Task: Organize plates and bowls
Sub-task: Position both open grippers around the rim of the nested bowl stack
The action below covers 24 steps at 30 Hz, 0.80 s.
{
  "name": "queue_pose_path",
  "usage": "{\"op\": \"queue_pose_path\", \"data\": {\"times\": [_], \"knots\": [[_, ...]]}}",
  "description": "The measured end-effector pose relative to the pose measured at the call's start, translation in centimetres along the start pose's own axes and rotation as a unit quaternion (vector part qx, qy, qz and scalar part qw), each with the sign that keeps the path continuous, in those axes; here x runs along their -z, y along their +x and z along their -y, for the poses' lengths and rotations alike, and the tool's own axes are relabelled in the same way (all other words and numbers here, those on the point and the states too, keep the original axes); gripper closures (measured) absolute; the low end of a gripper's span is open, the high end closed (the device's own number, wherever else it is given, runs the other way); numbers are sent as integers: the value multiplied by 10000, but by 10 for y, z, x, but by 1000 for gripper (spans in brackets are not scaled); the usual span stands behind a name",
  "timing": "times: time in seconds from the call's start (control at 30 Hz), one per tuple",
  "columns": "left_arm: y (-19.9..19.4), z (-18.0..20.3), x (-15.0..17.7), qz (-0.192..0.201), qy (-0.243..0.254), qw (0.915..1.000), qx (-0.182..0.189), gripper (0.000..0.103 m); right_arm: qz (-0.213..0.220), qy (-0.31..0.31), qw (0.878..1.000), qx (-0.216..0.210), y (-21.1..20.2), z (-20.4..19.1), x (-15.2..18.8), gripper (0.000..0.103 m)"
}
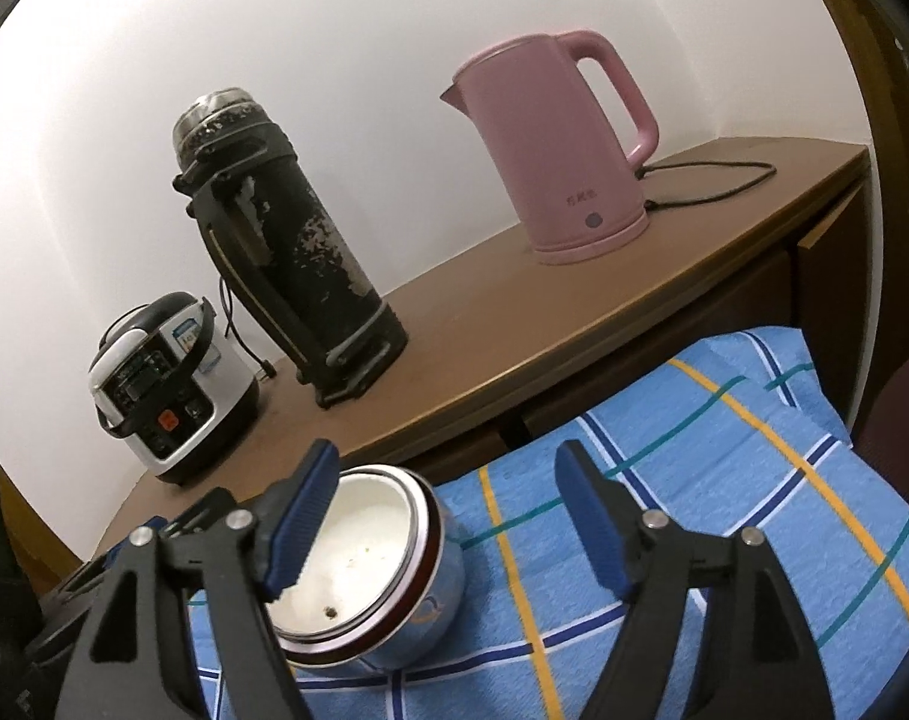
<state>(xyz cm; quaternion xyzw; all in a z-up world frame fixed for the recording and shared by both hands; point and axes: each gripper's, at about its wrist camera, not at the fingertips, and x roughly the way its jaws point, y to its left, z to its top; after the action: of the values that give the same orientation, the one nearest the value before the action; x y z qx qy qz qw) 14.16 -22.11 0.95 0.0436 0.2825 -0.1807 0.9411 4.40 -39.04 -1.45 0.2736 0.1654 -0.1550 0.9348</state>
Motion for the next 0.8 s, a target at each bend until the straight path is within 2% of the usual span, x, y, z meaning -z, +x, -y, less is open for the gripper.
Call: {"op": "queue_pose_path", "data": {"times": [0.13,0.3,0.47,0.6,0.8], "knots": [[3,-21,-4,14,-250,9996,-129,30,50,103,9999,9,-1,7,-3,26],[12,-37,-3,-94,-538,9984,-146,30,-133,-45,9998,-123,6,3,-2,26],[28,-28,4,-340,-431,9985,-48,30,-557,-153,9980,-260,21,-4,6,26],[37,-19,9,-557,-457,9973,114,30,-606,-130,9979,-209,24,-2,9,27],[38,-14,12,-592,-413,9974,75,30,-755,-2,9969,-214,30,2,13,29]]}}
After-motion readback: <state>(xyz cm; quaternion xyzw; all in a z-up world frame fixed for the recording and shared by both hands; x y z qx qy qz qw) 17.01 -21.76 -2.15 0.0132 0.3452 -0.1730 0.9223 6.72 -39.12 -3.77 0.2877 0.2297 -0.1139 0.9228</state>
